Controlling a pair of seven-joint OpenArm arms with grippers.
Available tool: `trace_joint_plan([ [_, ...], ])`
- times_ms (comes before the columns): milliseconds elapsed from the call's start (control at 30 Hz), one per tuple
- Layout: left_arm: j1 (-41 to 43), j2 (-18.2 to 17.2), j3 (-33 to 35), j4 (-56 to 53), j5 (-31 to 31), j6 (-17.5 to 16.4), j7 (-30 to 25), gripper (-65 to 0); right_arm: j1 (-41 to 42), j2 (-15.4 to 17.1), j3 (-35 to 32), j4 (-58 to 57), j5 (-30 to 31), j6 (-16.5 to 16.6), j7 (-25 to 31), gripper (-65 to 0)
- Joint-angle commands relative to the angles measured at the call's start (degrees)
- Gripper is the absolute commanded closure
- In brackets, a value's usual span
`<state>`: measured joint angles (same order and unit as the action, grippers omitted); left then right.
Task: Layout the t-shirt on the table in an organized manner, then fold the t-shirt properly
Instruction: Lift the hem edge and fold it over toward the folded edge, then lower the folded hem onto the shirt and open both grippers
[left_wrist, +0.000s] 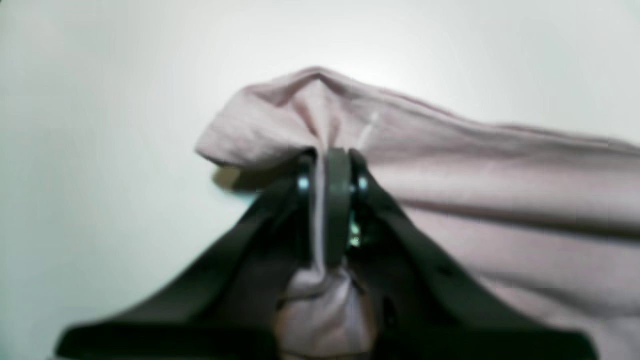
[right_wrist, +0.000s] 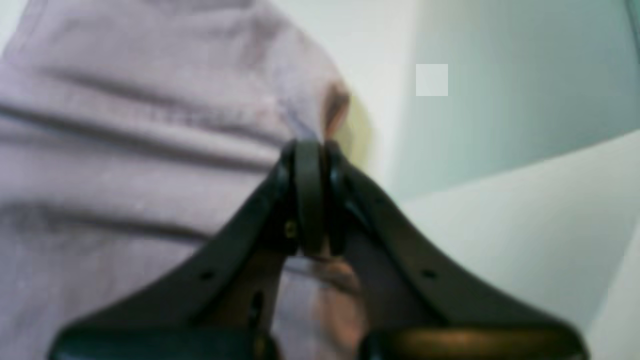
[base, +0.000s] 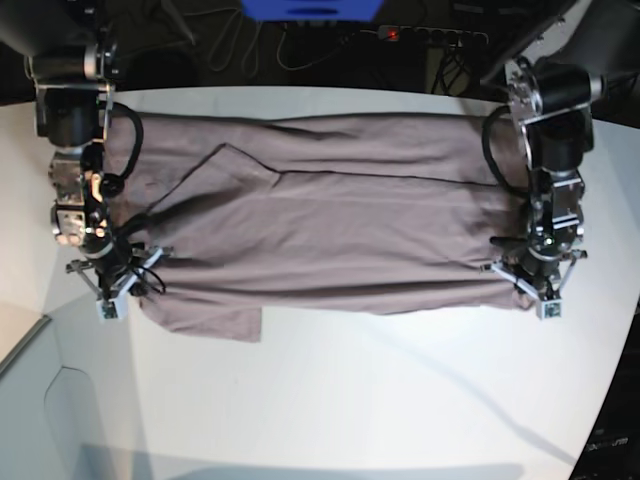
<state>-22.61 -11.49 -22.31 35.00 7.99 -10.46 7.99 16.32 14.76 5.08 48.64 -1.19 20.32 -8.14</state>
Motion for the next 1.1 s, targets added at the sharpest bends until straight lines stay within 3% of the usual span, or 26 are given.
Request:
trace_joint_plan([
  [0, -0.7, -0.4, -0.1, 4.5, -0.3, 0.3, -0.7, 0.0, 0.3, 1.3, 0.3, 2.4, 0.3, 0.0, 1.4, 0.0],
  [167, 4.7, 1.5, -0.1, 19.3, -4.0, 0.2, 5.0, 0.0, -4.3, 0.0, 5.9, 8.5, 0.4, 0.1, 1.5, 0.0],
  [333, 6.8, 1.4, 0.0, 26.4, -11.7, 0.2, 11.6, 0.0, -6.5, -2.3, 13.2, 12.3, 0.4, 5.4, 1.4, 0.0],
  [467, 10.2, 0.6, 0.0, 31.4, -16.0, 0.2, 15.3, 0.0, -9.9, -3.6, 16.0, 17.0, 0.4, 5.6, 1.7, 0.0],
  [700, 16.1, 0.5, -0.6, 38.4, -21.0, 0.3, 16.7, 0.0, -17.2, -5.8, 16.7, 26.7, 0.4, 5.6, 1.9, 0.0],
  [867, 19.1, 1.1, -5.7, 38.8, -21.5, 0.3, 16.7, 0.0, -22.3, -8.0, 19.1, 32.8, 0.4, 5.6, 1.9, 0.0],
  [1067, 21.6, 0.7, -6.1, 38.4, -21.5, 0.3, 16.7, -0.7, -26.4, -9.4, 20.7, 33.4, 0.4, 5.6, 1.9, 0.0],
])
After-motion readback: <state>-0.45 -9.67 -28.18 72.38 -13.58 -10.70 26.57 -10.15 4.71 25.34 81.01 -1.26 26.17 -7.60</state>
